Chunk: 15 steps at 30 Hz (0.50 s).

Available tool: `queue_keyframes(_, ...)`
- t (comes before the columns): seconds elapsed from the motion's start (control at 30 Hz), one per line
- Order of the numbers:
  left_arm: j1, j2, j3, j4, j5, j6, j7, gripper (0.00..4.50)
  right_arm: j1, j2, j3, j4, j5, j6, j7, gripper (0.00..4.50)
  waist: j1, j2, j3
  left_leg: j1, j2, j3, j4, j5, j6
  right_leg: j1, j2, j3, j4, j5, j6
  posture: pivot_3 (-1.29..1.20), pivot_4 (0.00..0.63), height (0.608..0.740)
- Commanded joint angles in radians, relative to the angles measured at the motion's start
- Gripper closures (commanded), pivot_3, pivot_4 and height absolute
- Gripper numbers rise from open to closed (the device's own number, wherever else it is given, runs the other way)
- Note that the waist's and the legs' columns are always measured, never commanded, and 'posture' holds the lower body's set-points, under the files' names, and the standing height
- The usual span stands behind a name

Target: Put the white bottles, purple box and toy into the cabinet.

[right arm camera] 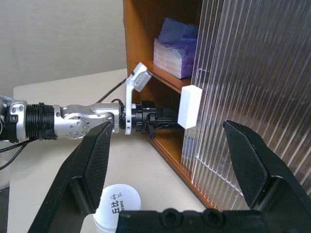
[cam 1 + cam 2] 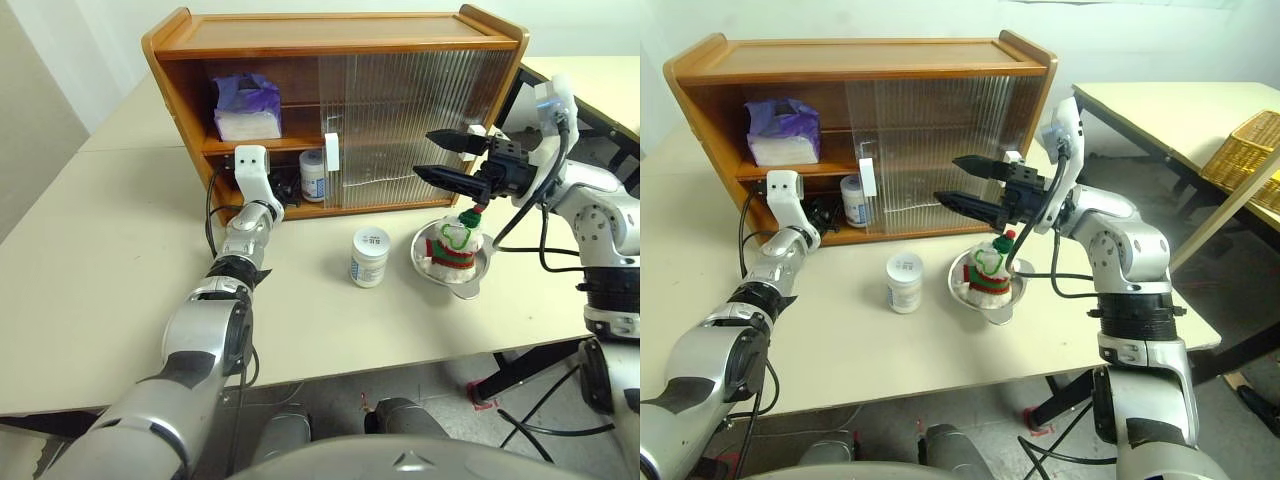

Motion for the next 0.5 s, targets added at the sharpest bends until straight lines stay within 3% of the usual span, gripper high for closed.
queue_keyframes(0.03,0.084,0.002,-0.001,-0.124,-0.024,0.019,-0.045,1.11,-0.02,0.005,0.007,0.009,0.0,-0.008,0.009,0.0,0.002,0.0,0.0,0.0,0.0,0.0,0.0,0.0,0.0,0.0,0.0,0.0,0.0,0.0,0.0,-0.12,0.0,0.74)
queue_keyframes(0.13,0.178,0.009,-0.014,-0.274,-0.04,0.071,-0.075,0.01,-0.026,0.008,0.009,0.018,-0.004,-0.012,0.016,0.0,0.004,0.0,0.0,0.0,0.0,0.0,0.0,0.0,0.0,0.0,0.0,0.0,0.0,0.0,0.0,-0.11,0.0,0.74)
queue_keyframes(0.37,0.41,0.048,-0.049,-0.656,-0.087,0.249,-0.154,0.01,-0.038,0.016,0.014,0.036,-0.011,-0.021,0.027,0.0,0.01,0.0,0.0,0.001,-0.001,0.0,0.0,-0.001,-0.001,0.0,0.0,-0.001,0.001,0.0,-0.002,-0.1,0.0,0.74)
queue_keyframes(0.5,0.494,0.093,-0.105,-0.811,-0.179,0.358,-0.356,0.01,-0.042,0.019,0.017,0.042,-0.014,-0.024,0.031,0.0,0.021,0.001,0.0,0.001,0.0,0.0,0.0,-0.001,-0.003,0.0,0.0,-0.001,0.001,0.001,-0.004,-0.09,0.0,0.74)
